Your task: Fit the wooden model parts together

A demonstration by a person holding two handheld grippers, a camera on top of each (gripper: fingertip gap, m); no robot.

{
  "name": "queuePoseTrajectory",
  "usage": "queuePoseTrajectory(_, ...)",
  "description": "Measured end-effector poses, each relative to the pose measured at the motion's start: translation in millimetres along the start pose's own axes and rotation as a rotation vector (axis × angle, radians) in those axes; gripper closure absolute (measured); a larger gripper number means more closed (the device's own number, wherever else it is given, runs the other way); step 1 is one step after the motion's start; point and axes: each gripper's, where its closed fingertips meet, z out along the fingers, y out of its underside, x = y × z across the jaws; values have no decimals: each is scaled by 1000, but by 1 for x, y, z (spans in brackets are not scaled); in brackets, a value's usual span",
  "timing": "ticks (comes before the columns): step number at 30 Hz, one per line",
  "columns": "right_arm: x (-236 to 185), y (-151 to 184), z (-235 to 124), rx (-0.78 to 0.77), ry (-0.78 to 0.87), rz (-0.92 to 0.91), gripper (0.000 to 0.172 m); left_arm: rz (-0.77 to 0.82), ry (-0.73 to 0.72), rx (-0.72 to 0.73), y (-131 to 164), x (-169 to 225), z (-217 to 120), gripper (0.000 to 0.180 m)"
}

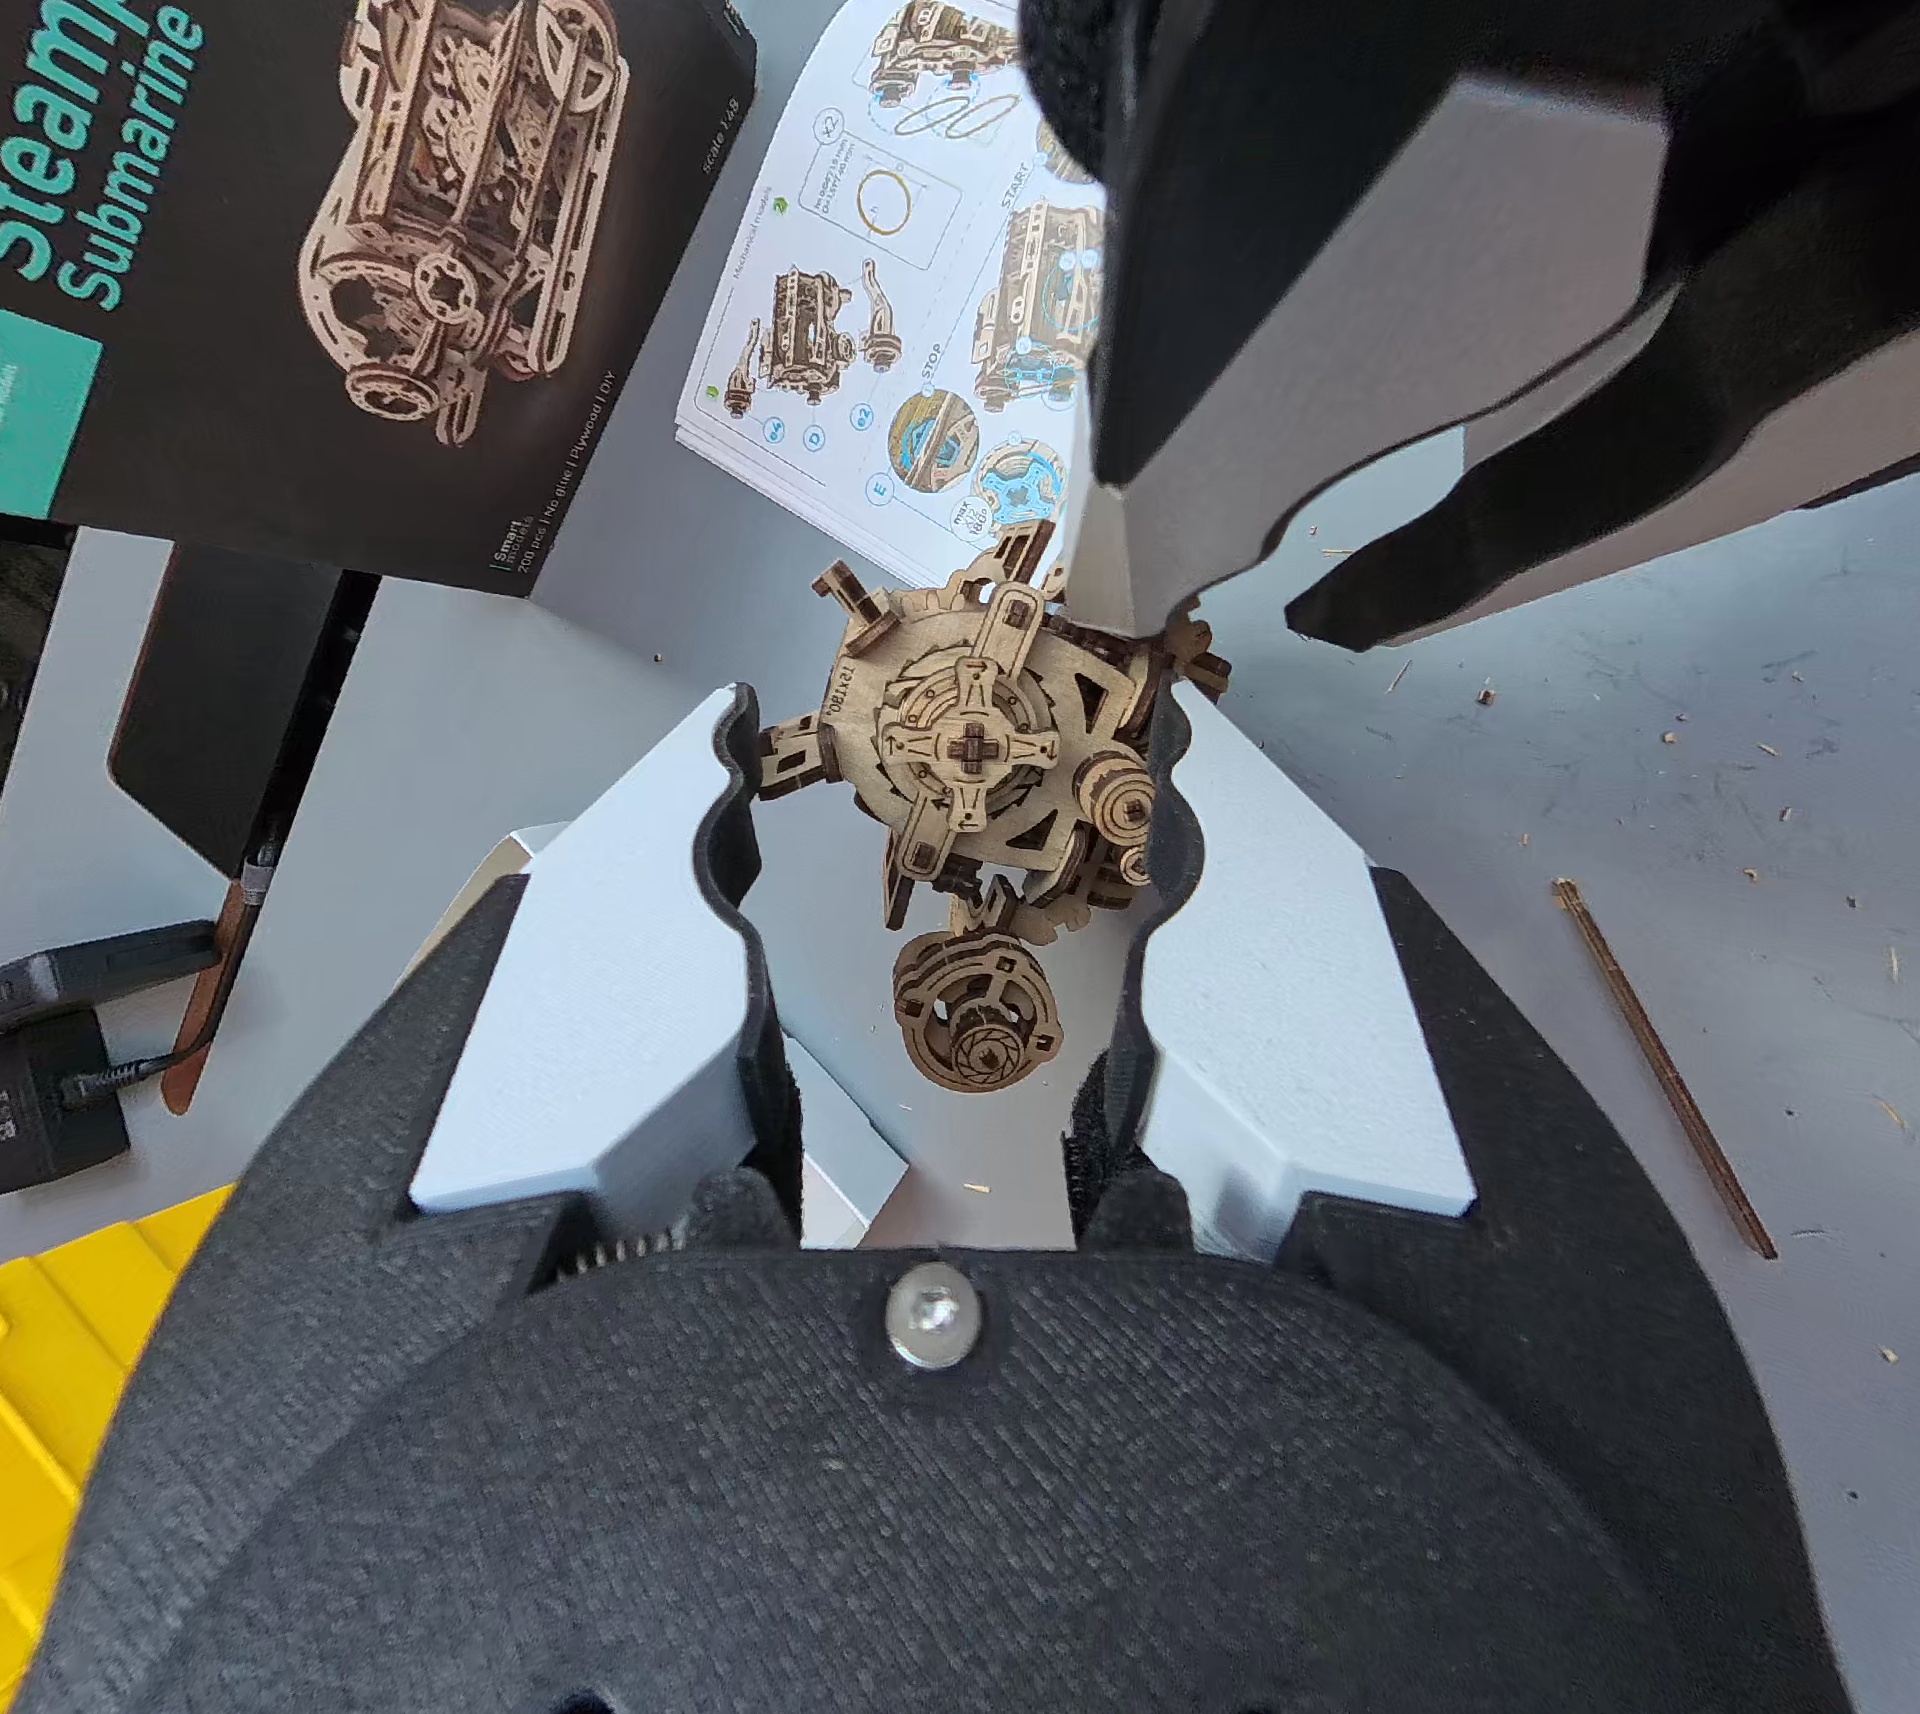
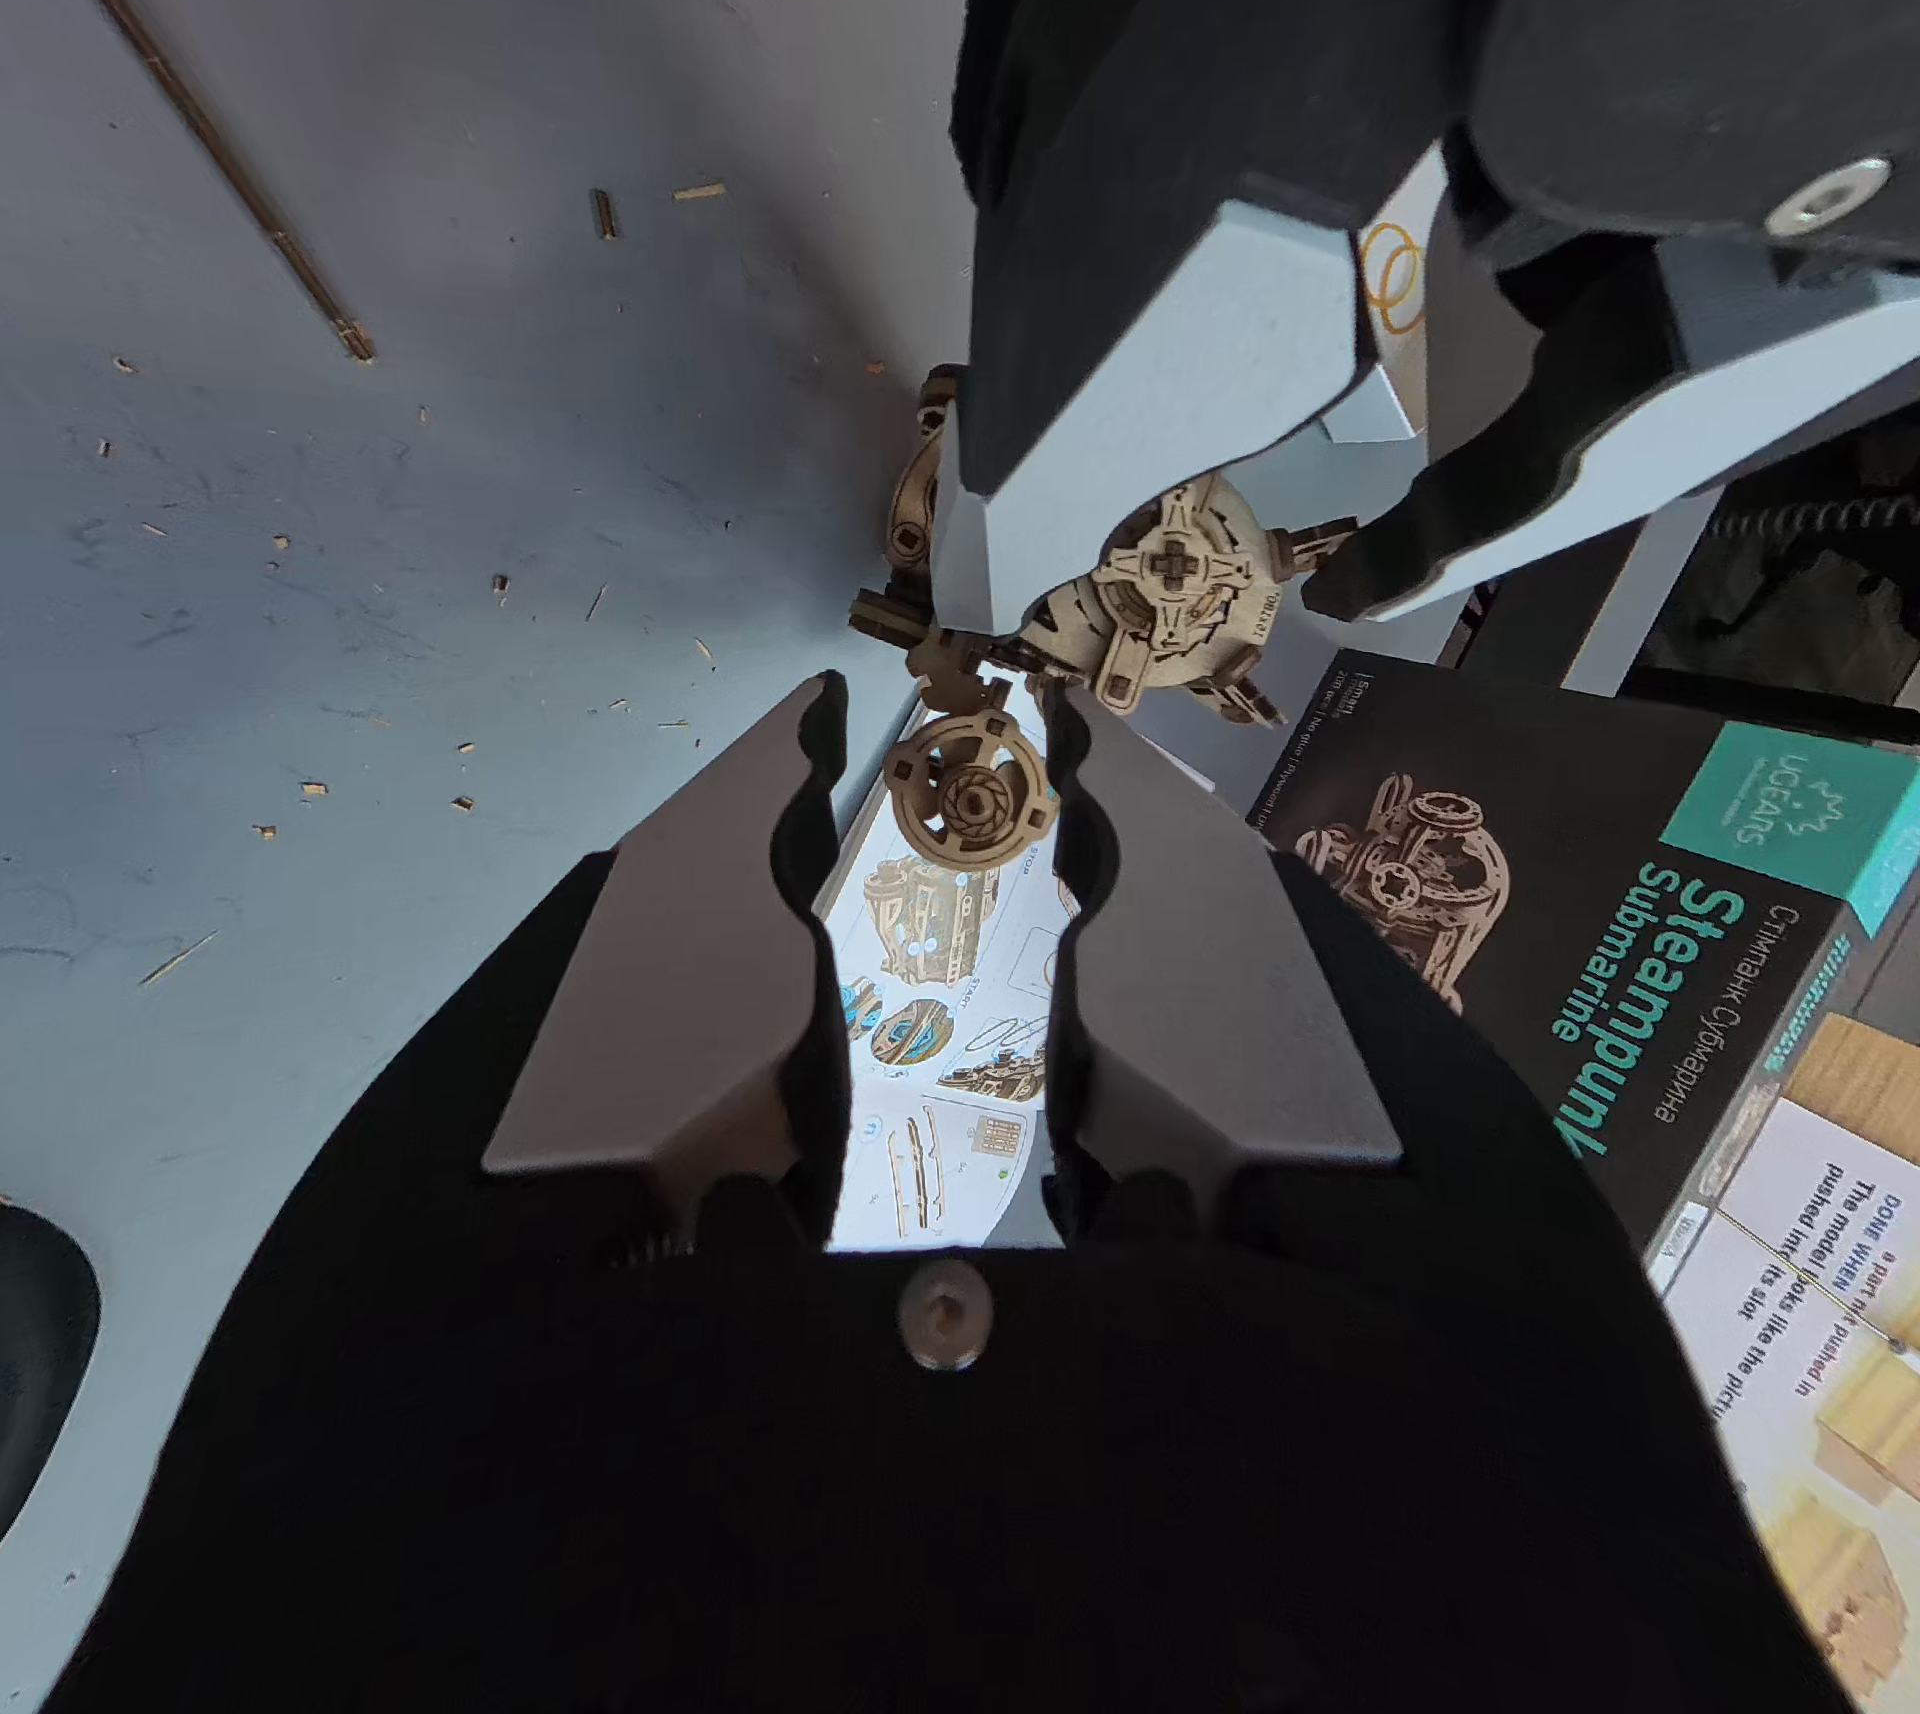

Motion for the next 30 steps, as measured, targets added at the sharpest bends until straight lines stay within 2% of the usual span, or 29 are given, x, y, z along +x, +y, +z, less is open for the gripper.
queuePoseTrajectory(10, 2, 6, 8, -91, 8, -41, 144, 2, 7, 2, -1, -1, 1, 107)
queuePoseTrajectory(11, 3, 7, 9, -99, 18, -46, 145, 4, 21, 6, -2, 1, 1, 118)
queuePoseTrajectory(13, 6, 8, 9, -113, 34, -45, 148, -3, 36, 13, -4, 3, 2, 119)
queuePoseTrajectory(30, 7, 10, 10, -161, -52, 11, 149, 8, 34, 35, -5, 2, 2, 119)
